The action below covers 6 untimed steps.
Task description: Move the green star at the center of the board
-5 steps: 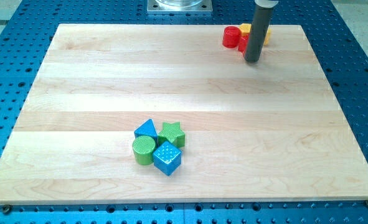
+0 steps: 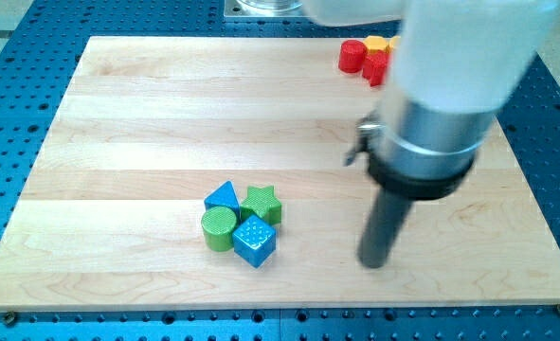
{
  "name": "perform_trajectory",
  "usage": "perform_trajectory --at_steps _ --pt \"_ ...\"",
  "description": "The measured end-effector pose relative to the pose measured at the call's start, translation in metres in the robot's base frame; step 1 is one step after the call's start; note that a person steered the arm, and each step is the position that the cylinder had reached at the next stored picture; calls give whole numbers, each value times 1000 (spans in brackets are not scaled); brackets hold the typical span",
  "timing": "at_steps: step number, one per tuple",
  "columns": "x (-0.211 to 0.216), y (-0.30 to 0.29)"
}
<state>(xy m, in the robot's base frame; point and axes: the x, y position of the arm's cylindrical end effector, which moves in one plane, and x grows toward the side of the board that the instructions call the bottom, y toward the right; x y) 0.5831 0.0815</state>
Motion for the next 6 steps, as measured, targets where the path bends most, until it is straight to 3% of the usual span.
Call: perform_trajectory --at_steps 3,4,6 --pt "-7 -96" --pt "-4 -105" --pt "-93 -96"
